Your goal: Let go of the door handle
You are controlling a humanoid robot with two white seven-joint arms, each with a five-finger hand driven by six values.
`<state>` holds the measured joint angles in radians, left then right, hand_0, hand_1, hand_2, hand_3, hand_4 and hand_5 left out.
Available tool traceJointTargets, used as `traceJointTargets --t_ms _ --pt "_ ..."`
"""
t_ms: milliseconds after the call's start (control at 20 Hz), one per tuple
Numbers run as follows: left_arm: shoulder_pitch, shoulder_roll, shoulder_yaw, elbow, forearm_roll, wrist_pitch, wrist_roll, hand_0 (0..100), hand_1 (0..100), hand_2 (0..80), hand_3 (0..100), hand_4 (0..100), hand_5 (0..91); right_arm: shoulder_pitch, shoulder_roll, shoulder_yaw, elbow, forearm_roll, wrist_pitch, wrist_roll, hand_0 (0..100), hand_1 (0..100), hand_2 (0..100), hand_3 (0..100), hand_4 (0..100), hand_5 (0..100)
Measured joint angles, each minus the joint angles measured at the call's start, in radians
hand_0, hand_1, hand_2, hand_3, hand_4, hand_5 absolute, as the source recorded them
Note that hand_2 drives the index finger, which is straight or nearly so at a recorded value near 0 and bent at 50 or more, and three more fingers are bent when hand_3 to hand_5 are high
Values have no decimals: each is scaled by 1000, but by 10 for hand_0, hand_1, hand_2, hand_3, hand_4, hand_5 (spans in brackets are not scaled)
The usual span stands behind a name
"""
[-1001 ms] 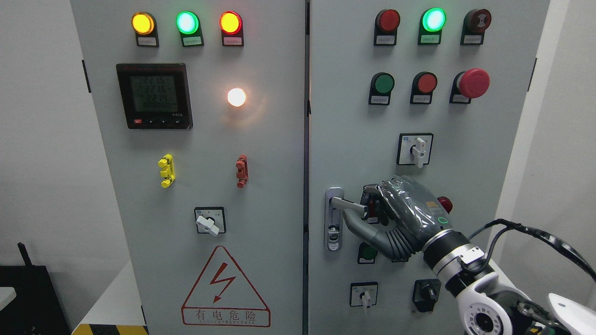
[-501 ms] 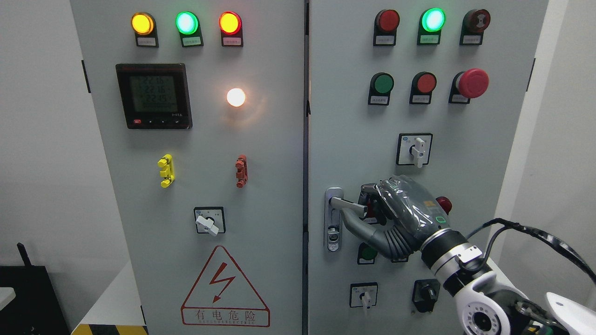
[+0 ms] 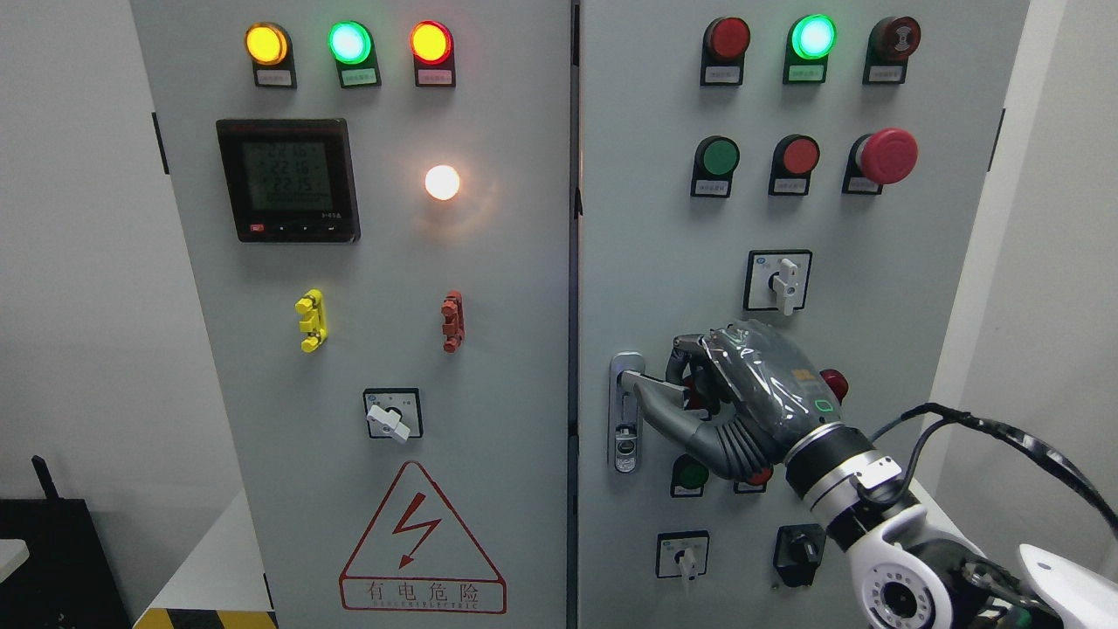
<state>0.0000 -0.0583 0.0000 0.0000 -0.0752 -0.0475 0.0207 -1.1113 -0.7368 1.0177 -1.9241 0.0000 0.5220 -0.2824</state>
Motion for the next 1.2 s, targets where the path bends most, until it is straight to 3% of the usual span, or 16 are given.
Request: traceJointTargets --t_ms 1201 --pt "0 0 0 0 0 0 0 120 389 0 0 0 0 -40 54 1 13 0 -3 -40 487 282 590 1000 986 1000"
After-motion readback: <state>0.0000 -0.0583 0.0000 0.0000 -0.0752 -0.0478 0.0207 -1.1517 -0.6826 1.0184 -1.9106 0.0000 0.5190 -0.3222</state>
